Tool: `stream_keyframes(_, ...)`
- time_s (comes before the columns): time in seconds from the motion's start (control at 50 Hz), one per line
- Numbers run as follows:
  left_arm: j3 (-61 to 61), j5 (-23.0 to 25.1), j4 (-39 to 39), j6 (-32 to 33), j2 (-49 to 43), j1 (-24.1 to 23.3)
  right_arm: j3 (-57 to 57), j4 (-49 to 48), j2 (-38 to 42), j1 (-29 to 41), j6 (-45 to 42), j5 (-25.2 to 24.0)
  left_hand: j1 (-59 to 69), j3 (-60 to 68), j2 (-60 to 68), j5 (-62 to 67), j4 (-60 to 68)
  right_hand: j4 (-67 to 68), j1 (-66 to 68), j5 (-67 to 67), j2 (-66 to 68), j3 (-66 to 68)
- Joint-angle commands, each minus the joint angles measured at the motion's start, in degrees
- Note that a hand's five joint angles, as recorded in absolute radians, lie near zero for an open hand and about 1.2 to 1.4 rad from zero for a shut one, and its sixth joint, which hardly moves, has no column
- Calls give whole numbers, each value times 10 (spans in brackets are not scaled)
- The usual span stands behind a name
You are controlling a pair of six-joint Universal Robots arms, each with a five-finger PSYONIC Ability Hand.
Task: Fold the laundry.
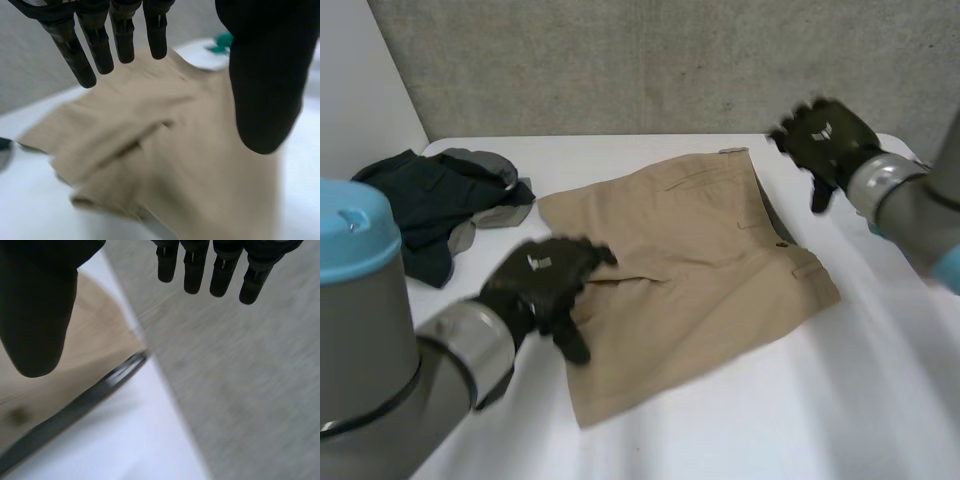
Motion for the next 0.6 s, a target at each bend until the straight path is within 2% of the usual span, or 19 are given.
stream_keyframes(0.02, -61, 20, -91, 36, -6, -28, 74, 232, -37, -73, -46, -36, 51, 57, 55, 53, 53, 134, 137, 131, 132, 133)
stream_keyframes(0.1, -77, 5, -52, 35, -32, -25, 138, 223, -47, -109, -71, -96, 43, 48, 47, 45, 45, 216, 219, 214, 214, 215)
stream_keyframes(0.18, -79, -11, -3, 37, -55, -20, 186, 175, -48, -136, -87, -142, 13, 18, 17, 15, 15, 228, 231, 226, 226, 227)
stream_keyframes(0.32, -53, -37, 65, 48, -99, -24, 216, 83, -15, -136, -87, -161, 9, 15, 13, 11, 11, 213, 216, 211, 211, 212)
stream_keyframes(0.46, -17, -50, 73, 74, -154, -37, 209, 0, 27, -126, -78, -164, 1, 6, 5, 3, 3, 131, 134, 128, 129, 130)
stream_keyframes(0.6, 20, -66, 79, 88, -191, -34, 198, -38, 54, -118, -69, -170, 36, 42, 40, 38, 38, 136, 139, 133, 134, 135)
